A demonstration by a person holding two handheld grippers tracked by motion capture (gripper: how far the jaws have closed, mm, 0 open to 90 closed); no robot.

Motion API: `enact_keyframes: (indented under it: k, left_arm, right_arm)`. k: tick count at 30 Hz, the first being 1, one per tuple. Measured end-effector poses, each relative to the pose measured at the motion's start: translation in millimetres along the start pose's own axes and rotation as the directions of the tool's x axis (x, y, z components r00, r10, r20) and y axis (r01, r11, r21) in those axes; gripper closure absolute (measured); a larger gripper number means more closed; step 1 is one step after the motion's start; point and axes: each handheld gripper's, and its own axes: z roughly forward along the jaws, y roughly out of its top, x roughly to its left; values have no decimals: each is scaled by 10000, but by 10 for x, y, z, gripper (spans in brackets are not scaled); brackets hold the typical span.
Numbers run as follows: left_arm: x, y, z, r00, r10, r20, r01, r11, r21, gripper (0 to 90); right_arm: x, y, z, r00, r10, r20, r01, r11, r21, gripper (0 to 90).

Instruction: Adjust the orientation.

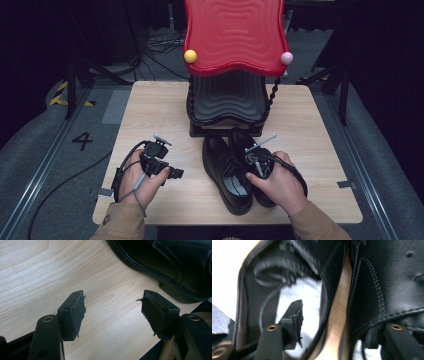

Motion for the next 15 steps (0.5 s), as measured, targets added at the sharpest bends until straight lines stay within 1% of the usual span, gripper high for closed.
enact_keyframes:
  k: [1, 2, 4, 5, 7, 9, 10, 11, 13, 15]
  left_arm:
    - [-4, 11, 9, 10000, 34, 20, -34, 10000, 33, 358]
    - [-7, 15, 12, 10000, 37, 29, -37, 10000, 28, 358]
    - [-8, 27, 11, 10000, 75, 38, -76, 10000, 34, 357]
    - [-5, 34, 15, 9999, 89, 58, -89, 10000, 28, 357]
    - [1, 49, 21, 9999, 104, 101, -105, 9999, 43, 357]
    - [2, 58, 25, 9999, 125, 118, -125, 9999, 11, 357]
    - [-1, 64, 29, 9998, 113, 150, -113, 9999, 11, 357]
    - [-1, 72, 31, 9997, 159, 163, -160, 9999, 41, 357]
    - [4, 83, 36, 9997, 176, 181, -177, 9998, 48, 356]
    - [13, 92, 33, 9997, 168, 202, -167, 9999, -10, 356]
  right_arm:
    - [8, 44, 94, 10000, 5, -44, -6, 10000, -92, 513]
    - [24, 67, 125, 10000, 11, 6, -11, 10000, -12, 516]
    - [65, 102, 135, 9995, -61, 298, 55, 9998, 191, 526]
    - [73, 112, 137, 9993, -104, 348, 97, 9997, 218, 541]
    - [59, 142, 152, 9981, -19, 615, -4, 9992, 389, 594]
    - [11, 152, 182, 9962, -52, 873, 12, 9990, 458, 682]
    - [-20, 153, 185, 9972, 6, 748, -43, 9988, 484, 701]
    - [-20, 153, 185, 9972, 6, 748, -43, 9988, 484, 701]
    - [-64, 152, 172, 9991, 1, 419, -22, 9987, 507, 717]
    - [-77, 150, 170, 9990, -151, 409, 129, 9985, 523, 726]
